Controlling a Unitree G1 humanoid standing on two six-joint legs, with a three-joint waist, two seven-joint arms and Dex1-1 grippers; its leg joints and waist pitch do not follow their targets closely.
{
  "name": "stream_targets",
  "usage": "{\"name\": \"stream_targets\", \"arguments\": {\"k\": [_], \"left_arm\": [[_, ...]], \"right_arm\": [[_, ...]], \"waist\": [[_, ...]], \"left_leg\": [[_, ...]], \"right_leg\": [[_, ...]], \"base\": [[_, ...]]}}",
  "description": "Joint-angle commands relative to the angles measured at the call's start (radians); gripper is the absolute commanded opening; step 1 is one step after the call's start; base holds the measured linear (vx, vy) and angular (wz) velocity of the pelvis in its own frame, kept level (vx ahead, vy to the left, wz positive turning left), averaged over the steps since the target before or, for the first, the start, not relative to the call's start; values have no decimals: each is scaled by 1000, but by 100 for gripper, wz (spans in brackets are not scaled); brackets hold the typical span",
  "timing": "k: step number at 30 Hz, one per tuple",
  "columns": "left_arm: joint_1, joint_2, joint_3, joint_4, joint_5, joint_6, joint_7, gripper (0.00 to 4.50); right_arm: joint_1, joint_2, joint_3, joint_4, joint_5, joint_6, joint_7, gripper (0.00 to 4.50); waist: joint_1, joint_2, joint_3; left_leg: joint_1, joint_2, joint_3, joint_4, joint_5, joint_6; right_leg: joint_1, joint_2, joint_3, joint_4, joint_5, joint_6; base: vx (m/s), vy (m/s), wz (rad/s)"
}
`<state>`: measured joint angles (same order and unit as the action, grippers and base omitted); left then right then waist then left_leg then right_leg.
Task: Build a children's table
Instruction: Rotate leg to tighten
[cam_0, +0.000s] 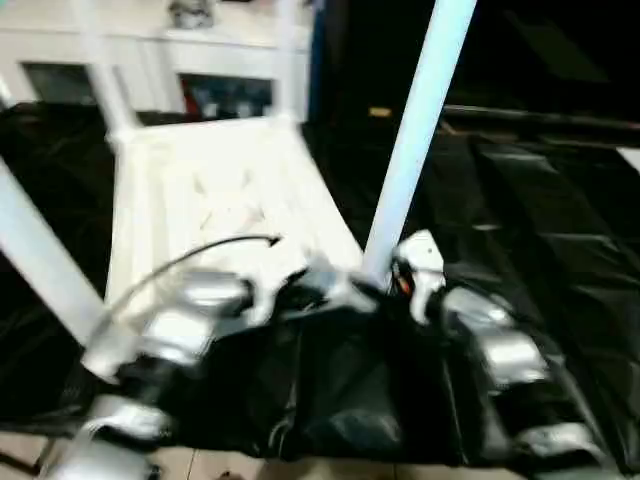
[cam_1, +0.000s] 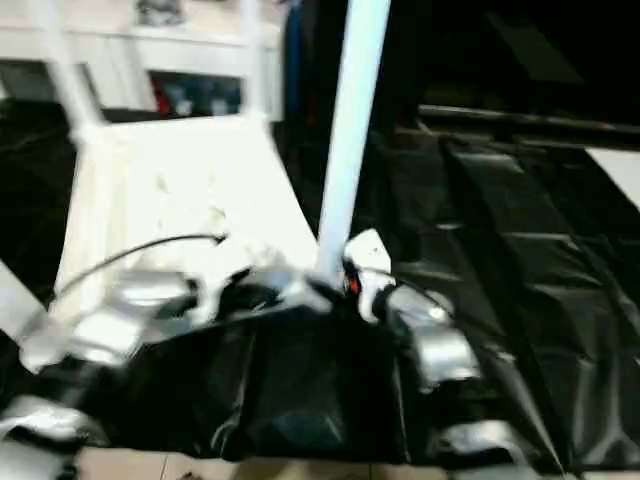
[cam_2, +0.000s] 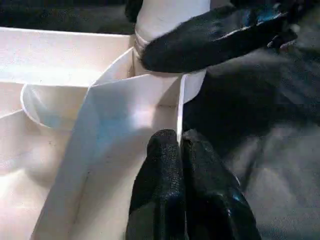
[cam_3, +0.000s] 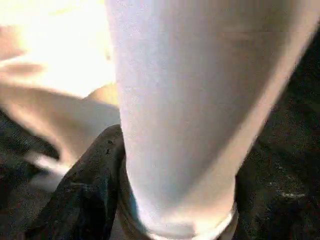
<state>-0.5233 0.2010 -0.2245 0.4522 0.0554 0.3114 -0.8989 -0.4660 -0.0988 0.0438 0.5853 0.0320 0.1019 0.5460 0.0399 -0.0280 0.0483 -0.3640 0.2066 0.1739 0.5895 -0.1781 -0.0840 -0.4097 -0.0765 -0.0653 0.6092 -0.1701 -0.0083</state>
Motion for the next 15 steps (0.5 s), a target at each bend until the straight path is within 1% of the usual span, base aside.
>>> {"name": "stream_targets", "arguments": {"k": [1,2,3,4,5,6,8,10,11,12,13,14,15], "left_arm": [[-54,-91,-29,-24,-28,-6,71,0],[-58,-111,-29,-18,-22,4,96,0],[-61,-117,-29,-16,-20,7,103,0],[-61,-118,-29,-16,-20,7,104,0],[-62,-123,-29,-16,-16,6,109,0],[-61,-122,-30,-17,-16,5,107,0],[-54,-112,-30,-27,-21,-8,83,0],[-47,-95,-28,-38,-26,-19,57,0],[-42,-82,-29,-44,-32,-37,29,0],[-41,-80,-29,-45,-32,-39,26,0],[-37,-61,-30,-47,-37,-52,-4,0],[-28,-31,-32,-57,-50,-62,-60,0],[-25,-21,-31,-61,-57,-61,-81,0]], "right_arm": [[-9,108,116,3,-7,8,30,270],[-21,131,125,17,-22,-1,11,270],[-25,133,137,22,-37,-13,7,270],[-26,133,137,23,-38,-15,6,270],[-31,139,129,33,-32,-20,9,304],[-30,139,123,31,-24,-16,14,324],[-25,130,102,17,9,7,55,343],[-18,103,107,3,9,8,88,347],[-15,83,112,-5,6,4,103,372],[-14,79,113,-6,5,3,107,384],[-10,51,123,-18,4,-3,144,390],[-2,3,137,-39,7,-11,219,390],[1,-13,140,-47,12,-11,249,390]], "waist": [[-2,-1,-54],[-2,2,-55],[-4,3,-55],[-5,2,-56],[-6,5,-57],[-6,5,-56],[-7,7,-58],[-7,6,-58],[-6,6,-58],[-5,7,-58],[-5,6,-59],[-4,8,-60],[-4,7,-60]], "left_leg": [[7,15,-7,-74,-309,0],[7,15,-6,-73,-305,5],[6,15,-7,-74,-304,5],[4,15,-7,-74,-300,8],[5,16,-6,-74,-299,11],[4,16,-6,-74,-298,13],[3,17,-6,-75,-295,18],[3,17,-5,-75,-299,22],[4,17,-5,-75,-300,23],[4,17,-6,-75,-301,24],[2,17,-5,-75,-299,27],[2,18,-5,-75,-288,31],[1,18,-5,-75,-286,35]], "right_leg": [[39,-57,38,-103,-467,-125],[38,-57,39,-103,-461,-123],[39,-56,39,-102,-455,-124],[41,-55,38,-101,-442,-126],[40,-55,39,-100,-420,-132],[40,-54,39,-99,-412,-135],[42,-53,39,-96,-378,-146],[43,-53,39,-95,-369,-153],[43,-54,39,-95,-372,-154],[43,-54,39,-96,-371,-155],[45,-54,40,-95,-364,-155],[46,-54,40,-93,-343,-161],[48,-54,40,-92,-335,-164]], "base": [[0,0,0],[0,0,0],[0,0,0],[0,0,0],[0,0,0],[0,0,0],[0,0,0],[0,0,0],[0,0,0],[0,0,0],[0,0,0],[0,0,0],[0,0,0]]}}
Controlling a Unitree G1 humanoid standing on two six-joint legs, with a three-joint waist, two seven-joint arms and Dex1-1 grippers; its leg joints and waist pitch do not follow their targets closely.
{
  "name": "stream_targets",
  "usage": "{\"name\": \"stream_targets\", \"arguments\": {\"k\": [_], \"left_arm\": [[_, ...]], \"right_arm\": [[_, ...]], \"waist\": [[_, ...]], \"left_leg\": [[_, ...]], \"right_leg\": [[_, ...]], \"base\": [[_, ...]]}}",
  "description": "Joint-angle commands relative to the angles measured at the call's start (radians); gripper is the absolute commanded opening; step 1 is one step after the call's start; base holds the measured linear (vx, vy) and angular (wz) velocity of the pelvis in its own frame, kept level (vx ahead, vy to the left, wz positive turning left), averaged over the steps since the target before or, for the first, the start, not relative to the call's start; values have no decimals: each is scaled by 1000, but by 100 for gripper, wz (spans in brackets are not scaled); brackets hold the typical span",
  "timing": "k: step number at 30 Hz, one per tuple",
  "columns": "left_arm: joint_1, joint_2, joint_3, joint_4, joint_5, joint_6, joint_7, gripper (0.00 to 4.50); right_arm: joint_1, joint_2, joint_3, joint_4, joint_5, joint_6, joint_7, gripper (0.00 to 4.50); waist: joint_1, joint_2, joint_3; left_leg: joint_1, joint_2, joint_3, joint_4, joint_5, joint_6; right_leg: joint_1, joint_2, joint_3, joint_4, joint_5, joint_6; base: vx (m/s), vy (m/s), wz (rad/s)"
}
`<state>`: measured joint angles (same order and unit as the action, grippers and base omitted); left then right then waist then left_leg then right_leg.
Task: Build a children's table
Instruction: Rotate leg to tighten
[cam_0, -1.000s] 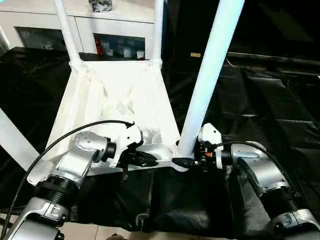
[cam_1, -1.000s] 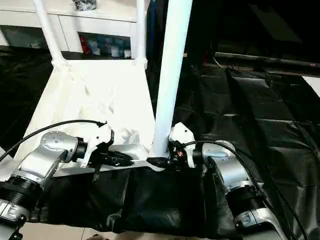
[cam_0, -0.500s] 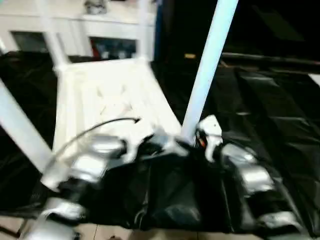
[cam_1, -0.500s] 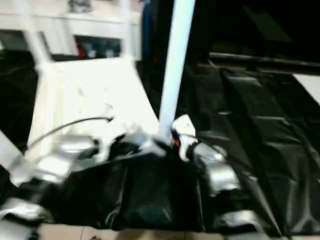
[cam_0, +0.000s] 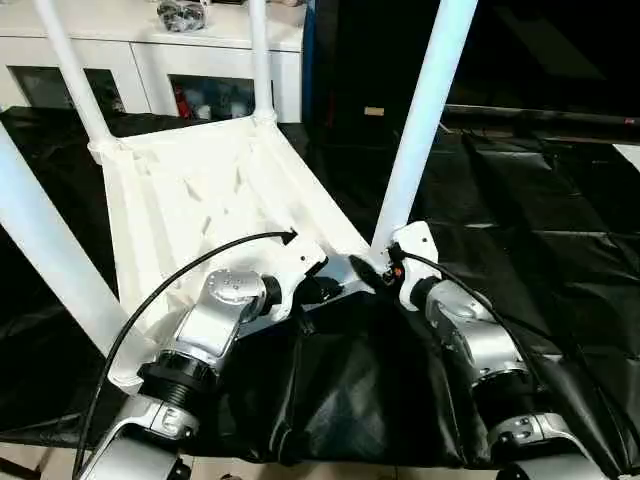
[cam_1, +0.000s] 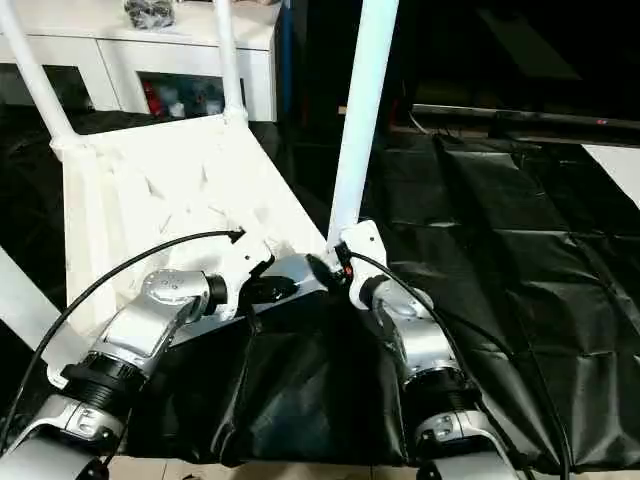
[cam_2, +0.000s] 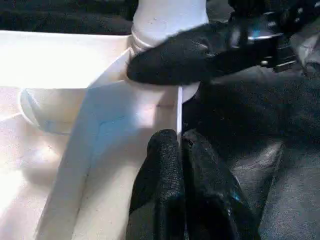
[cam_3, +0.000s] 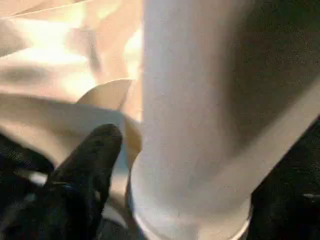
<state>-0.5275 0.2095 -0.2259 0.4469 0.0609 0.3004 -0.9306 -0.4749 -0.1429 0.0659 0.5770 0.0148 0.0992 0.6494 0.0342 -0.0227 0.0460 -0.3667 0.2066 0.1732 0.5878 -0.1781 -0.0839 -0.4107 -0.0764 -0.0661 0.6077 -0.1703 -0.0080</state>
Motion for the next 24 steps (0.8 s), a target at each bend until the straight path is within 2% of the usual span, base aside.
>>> {"name": "stream_targets", "arguments": {"k": [1,4,5,7,8,9,10,15,16,19,20,24], "left_arm": [[-17,-13,-33,-58,-68,-73,-81,0],[-10,24,-35,-67,-91,-104,-162,0],[-7,38,-36,-70,-101,-112,-195,0],[-2,62,-40,-76,-112,-115,-247,0],[-2,78,-43,-73,-112,-120,-276,0],[-5,99,-47,-66,-113,-124,-310,0],[-7,111,-50,-60,-114,-128,-330,0],[-13,136,-49,-48,-120,-142,-366,0],[-14,137,-49,-46,-120,-144,-368,0],[-12,142,-51,-48,-122,-144,-377,0],[-8,147,-54,-52,-129,-140,-394,0],[-5,148,-55,-54,-131,-139,-403,0]], "right_arm": [[13,8,121,-48,34,-13,182,390],[18,-46,128,-69,52,-22,275,390],[21,-67,132,-75,54,-34,307,390],[26,-94,134,-89,59,-37,357,390],[32,-111,137,-100,64,-40,396,390],[40,-136,147,-117,71,-35,448,390],[45,-153,155,-128,76,-34,480,390],[55,-186,193,-140,65,-38,543,390],[55,-186,195,-139,63,-40,546,365],[57,-179,195,-142,66,-36,550,365],[60,-181,200,-154,75,-26,565,341],[63,-186,205,-161,77,-23,579,314]], "waist": [[3,4,-57],[2,3,-60],[2,7,-59],[5,5,-61],[6,5,-60],[7,3,-59],[12,5,-59],[24,3,-57],[25,2,-56],[24,-1,-57],[24,-2,-57],[25,-1,-59]], "left_leg": [[3,19,-4,-72,-277,39],[1,19,-2,-70,-254,52],[2,21,-2,-70,-248,52],[6,22,0,-68,-243,55],[4,23,-1,-69,-235,57],[5,22,0,-70,-239,60],[8,25,0,-70,-240,65],[10,26,2,-71,-248,51],[11,26,2,-72,-250,47],[10,25,1,-71,-248,41],[9,25,1,-71,-244,42],[8,25,1,-70,-222,47]], "right_leg": [[49,-54,42,-87,-312,-171],[53,-54,42,-82,-262,-195],[51,-54,43,-80,-250,-206],[50,-55,43,-79,-235,-216],[52,-54,43,-75,-220,-224],[52,-52,42,-76,-224,-224],[52,-53,43,-76,-226,-222],[50,-56,45,-77,-255,-220],[49,-56,45,-77,-266,-216],[49,-58,45,-79,-285,-207],[50,-57,45,-78,-282,-206],[50,-56,45,-74,-249,-212]], "base": [[0,0,0],[0,0,0],[0,0,0],[0,0,0],[0,0,0],[0,0,0],[0,0,0],[0,0,0],[0,0,0],[0,0,0],[0,0,0],[0,0,0]]}}
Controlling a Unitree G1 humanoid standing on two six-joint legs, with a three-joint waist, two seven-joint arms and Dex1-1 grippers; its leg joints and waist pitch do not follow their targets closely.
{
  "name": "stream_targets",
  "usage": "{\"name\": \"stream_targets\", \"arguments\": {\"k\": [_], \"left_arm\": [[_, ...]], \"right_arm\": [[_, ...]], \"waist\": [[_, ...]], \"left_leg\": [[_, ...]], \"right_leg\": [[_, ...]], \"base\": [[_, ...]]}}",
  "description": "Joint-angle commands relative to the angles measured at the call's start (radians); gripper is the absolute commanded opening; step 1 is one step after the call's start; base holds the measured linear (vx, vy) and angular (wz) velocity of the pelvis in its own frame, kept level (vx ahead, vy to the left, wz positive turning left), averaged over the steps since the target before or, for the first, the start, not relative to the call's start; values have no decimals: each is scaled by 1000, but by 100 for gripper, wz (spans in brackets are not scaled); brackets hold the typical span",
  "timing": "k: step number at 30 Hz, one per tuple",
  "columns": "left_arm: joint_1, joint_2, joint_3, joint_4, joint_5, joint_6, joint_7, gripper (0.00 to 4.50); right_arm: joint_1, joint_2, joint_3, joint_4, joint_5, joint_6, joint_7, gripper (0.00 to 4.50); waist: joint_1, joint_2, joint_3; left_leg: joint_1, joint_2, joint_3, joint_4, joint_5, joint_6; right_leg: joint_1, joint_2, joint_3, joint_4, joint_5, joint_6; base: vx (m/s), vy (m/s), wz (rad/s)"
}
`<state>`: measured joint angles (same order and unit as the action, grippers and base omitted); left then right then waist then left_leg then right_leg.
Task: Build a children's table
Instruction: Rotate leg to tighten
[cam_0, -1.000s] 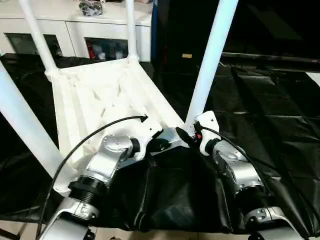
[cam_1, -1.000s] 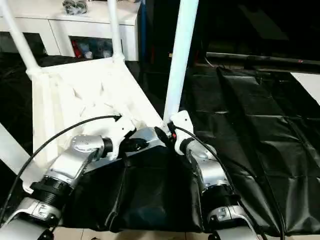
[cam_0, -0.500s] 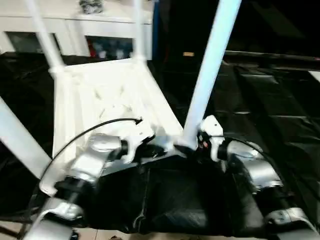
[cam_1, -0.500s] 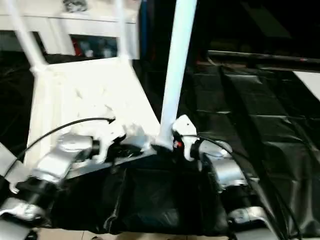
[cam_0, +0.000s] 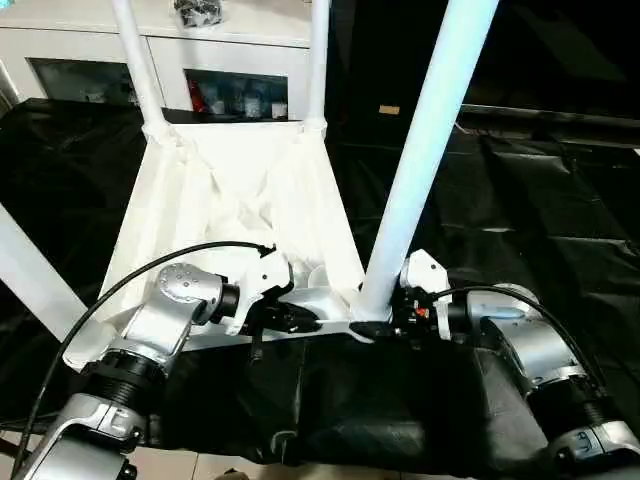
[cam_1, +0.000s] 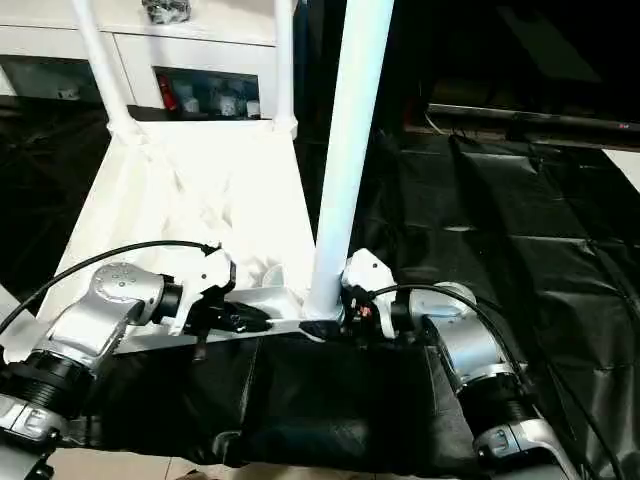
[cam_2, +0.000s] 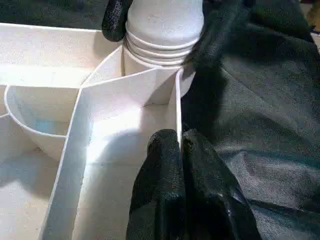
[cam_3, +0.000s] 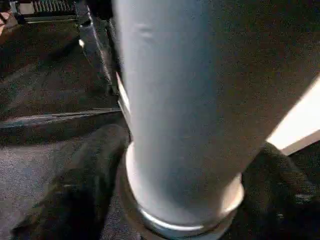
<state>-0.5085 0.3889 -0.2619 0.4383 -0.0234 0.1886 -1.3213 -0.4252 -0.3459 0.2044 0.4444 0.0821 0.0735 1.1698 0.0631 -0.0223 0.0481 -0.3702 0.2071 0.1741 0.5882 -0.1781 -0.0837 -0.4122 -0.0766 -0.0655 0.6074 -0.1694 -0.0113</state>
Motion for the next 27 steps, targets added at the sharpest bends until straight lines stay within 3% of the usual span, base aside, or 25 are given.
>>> {"name": "stream_targets", "arguments": {"k": [1,10,12,14,17,20,22,23,26,27], "left_arm": [[-22,-31,-19,-47,-47,-28,-15,0],[-16,-42,-10,-40,-36,-26,19,0],[-22,-66,1,-30,-16,-17,90,0],[-26,-89,7,-29,0,-2,147,0],[-47,-170,29,-14,36,56,325,0],[-58,-223,40,-5,52,91,426,0],[-59,-240,41,-4,58,101,453,0],[-56,-272,26,-7,73,113,493,0],[-53,-298,10,-12,83,111,509,0],[-53,-300,11,-13,83,112,510,0]], "right_arm": [[15,14,69,-30,11,3,64,300],[37,26,79,-36,7,6,58,272],[42,54,64,-22,0,7,0,272],[39,91,41,-1,-8,14,-81,272],[6,200,-14,83,-44,17,-338,272],[-20,256,-39,132,-58,25,-467,272],[-29,276,-45,149,-64,23,-509,272],[-59,324,-57,188,-84,18,-615,272],[-91,377,-66,218,-93,-3,-672,272],[-91,381,-68,218,-87,-2,-665,306]], "waist": [[-4,-3,-61],[-1,-5,-59],[-1,-2,-58],[-3,-3,-53],[-11,-3,-51],[-31,-5,-49],[-38,-6,-50],[-39,-4,-51],[-45,-4,-52],[-47,-4,-53]], "left_leg": [[12,25,1,-70,-223,48],[12,24,0,-70,-235,45],[13,25,0,-72,-242,42],[17,24,-1,-75,-282,29],[18,21,-7,-77,-324,3],[15,16,-13,-75,-353,-11],[11,14,-15,-75,-355,-5],[10,14,-15,-75,-348,0],[9,13,-15,-76,-339,6],[7,13,-15,-77,-336,7]], "right_leg": [[52,-56,44,-73,-245,-212],[51,-57,44,-78,-290,-198],[50,-57,44,-79,-298,-195],[46,-58,43,-87,-362,-182],[43,-61,38,-98,-462,-149],[41,-62,32,-107,-552,-111],[42,-62,29,-114,-574,-93],[41,-62,30,-114,-564,-92],[38,-61,29,-114,-547,-96],[41,-60,29,-113,-536,-99]], "base": [[0,0,0],[0,0,0],[0,0,0],[0,0,0],[0,0,0],[0,0,0],[0,0,0],[0,0,0],[0,0,0],[0,0,0]]}}
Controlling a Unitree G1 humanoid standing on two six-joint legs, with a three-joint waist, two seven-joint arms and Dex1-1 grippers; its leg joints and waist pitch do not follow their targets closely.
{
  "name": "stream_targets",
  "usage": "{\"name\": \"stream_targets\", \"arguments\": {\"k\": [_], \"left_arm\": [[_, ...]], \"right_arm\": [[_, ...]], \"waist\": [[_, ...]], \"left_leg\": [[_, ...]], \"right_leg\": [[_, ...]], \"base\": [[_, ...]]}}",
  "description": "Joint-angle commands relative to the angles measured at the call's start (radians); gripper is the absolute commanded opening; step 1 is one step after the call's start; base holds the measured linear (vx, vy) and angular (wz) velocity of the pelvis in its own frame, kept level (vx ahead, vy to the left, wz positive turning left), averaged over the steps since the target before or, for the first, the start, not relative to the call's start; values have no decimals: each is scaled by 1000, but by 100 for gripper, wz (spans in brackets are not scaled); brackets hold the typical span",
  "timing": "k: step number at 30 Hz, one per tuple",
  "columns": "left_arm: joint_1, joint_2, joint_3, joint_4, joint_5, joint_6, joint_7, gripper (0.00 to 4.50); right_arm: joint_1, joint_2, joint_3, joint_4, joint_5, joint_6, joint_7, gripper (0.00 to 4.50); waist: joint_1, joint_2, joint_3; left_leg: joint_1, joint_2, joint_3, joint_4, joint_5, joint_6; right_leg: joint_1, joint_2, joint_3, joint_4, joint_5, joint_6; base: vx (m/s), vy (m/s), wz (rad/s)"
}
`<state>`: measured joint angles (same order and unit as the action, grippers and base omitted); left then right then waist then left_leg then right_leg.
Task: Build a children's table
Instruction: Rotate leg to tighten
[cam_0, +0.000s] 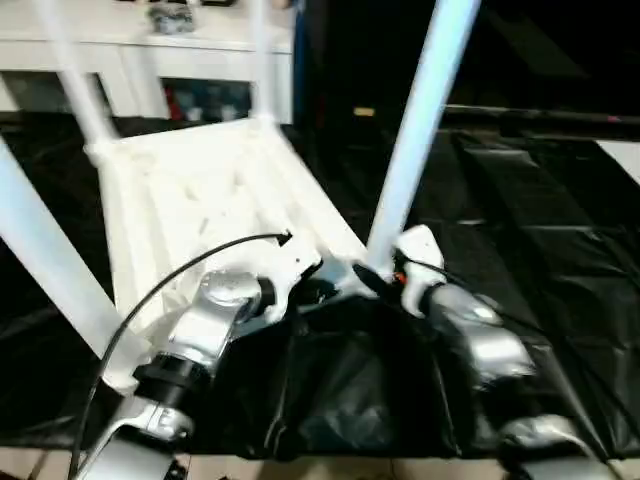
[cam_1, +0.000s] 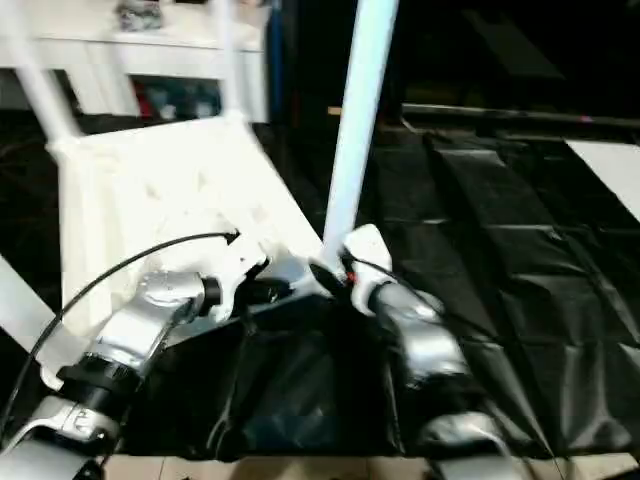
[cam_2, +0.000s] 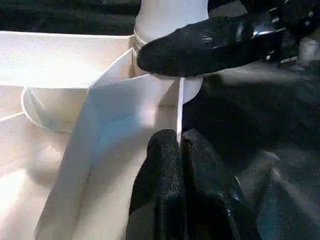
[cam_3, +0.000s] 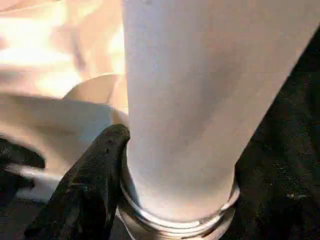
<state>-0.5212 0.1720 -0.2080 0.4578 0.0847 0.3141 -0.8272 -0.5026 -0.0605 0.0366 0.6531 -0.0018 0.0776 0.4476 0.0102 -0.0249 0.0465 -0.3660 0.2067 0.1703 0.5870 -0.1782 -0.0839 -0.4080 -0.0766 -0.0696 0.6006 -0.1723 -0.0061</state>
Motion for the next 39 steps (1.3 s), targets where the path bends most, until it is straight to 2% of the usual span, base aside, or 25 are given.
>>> {"name": "stream_targets", "arguments": {"k": [1,5,8,10,13,14,17,20,23,25,27,30,31,37,39], "left_arm": [[-44,-85,-39,-37,-27,-14,13,0],[-40,-53,-41,-57,-37,-38,-32,0],[-24,-20,-51,-81,-59,-64,-98,0],[-7,11,-55,-104,-82,-84,-165,0],[6,45,-51,-119,-110,-105,-237,0],[10,57,-50,-123,-119,-110,-263,0],[13,85,-48,-130,-137,-111,-324,0],[10,105,-49,-126,-141,-115,-354,0],[-7,156,-50,-105,-151,-125,-442,0],[-10,170,-54,-103,-158,-127,-461,0],[-11,182,-55,-101,-163,-123,-480,0],[-9,193,-54,-102,-168,-119,-500,0],[-7,196,-54,-105,-169,-117,-504,0],[1,205,-56,-110,-178,-113,-525,0],[5,208,-58,-113,-178,-113,-529,0]], "right_arm": [[-15,106,91,2,18,-6,91,327],[-12,76,89,-8,33,0,147,363],[-9,34,99,-5,7,-32,153,399],[-2,-12,103,-15,3,-47,201,399],[13,-79,118,-46,12,-67,315,399],[19,-99,122,-57,17,-72,356,399],[26,-139,124,-72,28,-91,436,399],[27,-162,128,-79,40,-92,489,399],[44,-237,177,-134,72,-78,668,399],[46,-248,184,-143,73,-73,697,399],[49,-257,193,-153,78,-61,727,366],[54,-268,207,-165,79,-57,760,354],[57,-270,213,-170,77,-56,768,341],[65,-278,233,-188,79,-46,796,285],[69,-275,236,-195,79,-43,798,283]], "waist": [[6,-1,-53],[5,3,-55],[4,2,-57],[4,3,-59],[11,7,-64],[13,7,-66],[23,7,-67],[25,8,-63],[34,10,-59],[39,8,-59],[44,5,-59],[51,7,-60],[52,3,-60],[56,3,-63],[56,3,-62]], "left_leg": [[5,15,-9,-75,-337,13],[1,19,-6,-77,-313,25],[0,18,-4,-76,-298,31],[-5,18,-5,-76,-278,34],[4,21,2,-66,-213,63],[-3,20,3,-65,-181,75],[1,23,6,-62,-148,99],[5,23,6,-65,-181,93],[14,26,7,-68,-244,70],[14,27,8,-68,-246,66],[12,27,8,-69,-233,61],[13,28,8,-68,-226,55],[12,27,8,-68,-219,55],[8,26,7,-66,-185,62],[7,25,7,-66,-187,61]], "right_leg": [[35,-58,35,-105,-501,-112],[41,-56,40,-91,-376,-159],[46,-57,41,-86,-347,-175],[51,-59,41,-83,-326,-178],[49,-55,46,-68,-179,-231],[56,-54,45,-60,-121,-247],[56,-53,45,-52,-54,-272],[53,-54,44,-58,-107,-272],[47,-51,46,-68,-195,-250],[47,-53,47,-67,-198,-250],[48,-53,48,-65,-200,-245],[47,-54,48,-64,-207,-241],[47,-54,48,-64,-199,-242],[51,-55,47,-58,-166,-241],[52,-55,47,-60,-172,-241]], "base": [[0,0,0],[0,0,0],[0,0,0],[0,0,0],[0,0,0],[0,0,0],[0,0,0],[0,0,0],[0,0,0],[0,0,0],[0,0,0],[0,0,0],[0,0,0],[0,0,0],[0,0,0]]}}
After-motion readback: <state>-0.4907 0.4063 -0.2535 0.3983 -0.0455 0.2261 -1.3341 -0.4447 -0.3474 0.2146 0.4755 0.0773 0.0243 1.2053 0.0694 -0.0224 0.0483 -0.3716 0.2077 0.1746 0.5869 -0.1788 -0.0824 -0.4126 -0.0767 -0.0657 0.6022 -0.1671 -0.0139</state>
